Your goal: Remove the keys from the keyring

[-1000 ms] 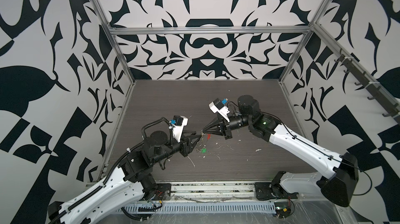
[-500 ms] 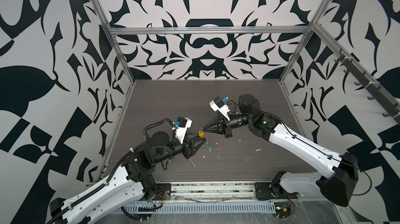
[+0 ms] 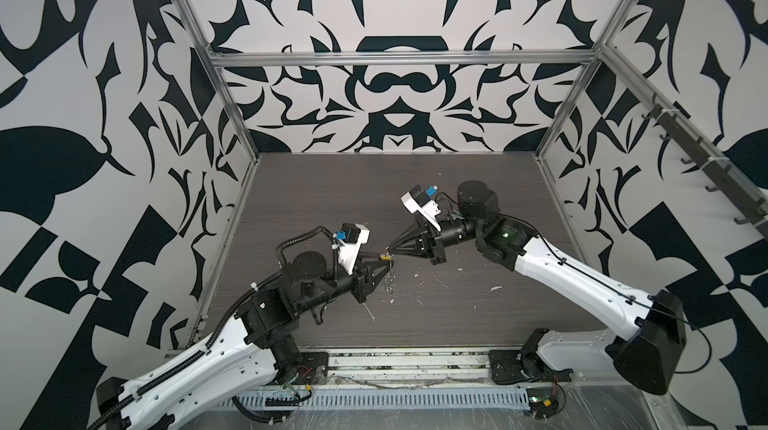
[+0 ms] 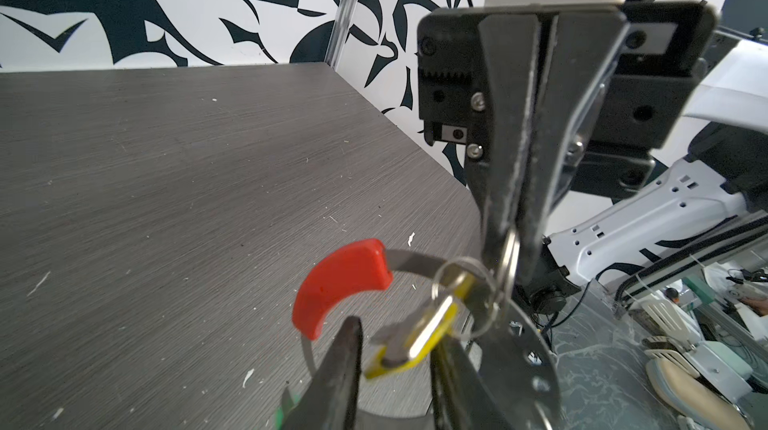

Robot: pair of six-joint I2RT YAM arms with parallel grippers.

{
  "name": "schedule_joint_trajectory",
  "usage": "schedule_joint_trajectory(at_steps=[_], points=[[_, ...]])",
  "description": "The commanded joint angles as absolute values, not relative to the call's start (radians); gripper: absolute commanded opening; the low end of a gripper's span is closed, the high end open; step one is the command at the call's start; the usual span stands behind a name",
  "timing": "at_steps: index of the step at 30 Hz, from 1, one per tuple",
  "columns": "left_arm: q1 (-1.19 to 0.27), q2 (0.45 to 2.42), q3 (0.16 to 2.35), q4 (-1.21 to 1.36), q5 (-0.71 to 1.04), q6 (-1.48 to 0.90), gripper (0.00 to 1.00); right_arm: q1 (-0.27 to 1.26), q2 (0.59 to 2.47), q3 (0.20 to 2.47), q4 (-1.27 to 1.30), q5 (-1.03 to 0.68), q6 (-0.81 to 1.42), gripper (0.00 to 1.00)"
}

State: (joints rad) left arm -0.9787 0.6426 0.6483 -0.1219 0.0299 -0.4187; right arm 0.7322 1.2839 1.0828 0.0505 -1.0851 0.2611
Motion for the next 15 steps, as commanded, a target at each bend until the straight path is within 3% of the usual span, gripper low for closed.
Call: schedule_joint_trajectory(at_steps=[1, 6, 15], points=[[-0.99, 0.64, 0.674, -0.095, 0.008, -0.411, 0.36, 0.73, 1.265, 1.08, 0.127, -1.102, 0.278, 0.0], [-1.012, 0.635, 0.676, -0.095, -0.026, -0.399, 0.41, 0.73, 1.265, 1.07, 0.138, -1.097, 0.284, 0.0], [-1.03, 0.661, 0.68, -0.084, -0.012, -0.393, 0.12, 0.728, 1.261, 1.049, 0.191, -1.063, 0.316, 0.0]])
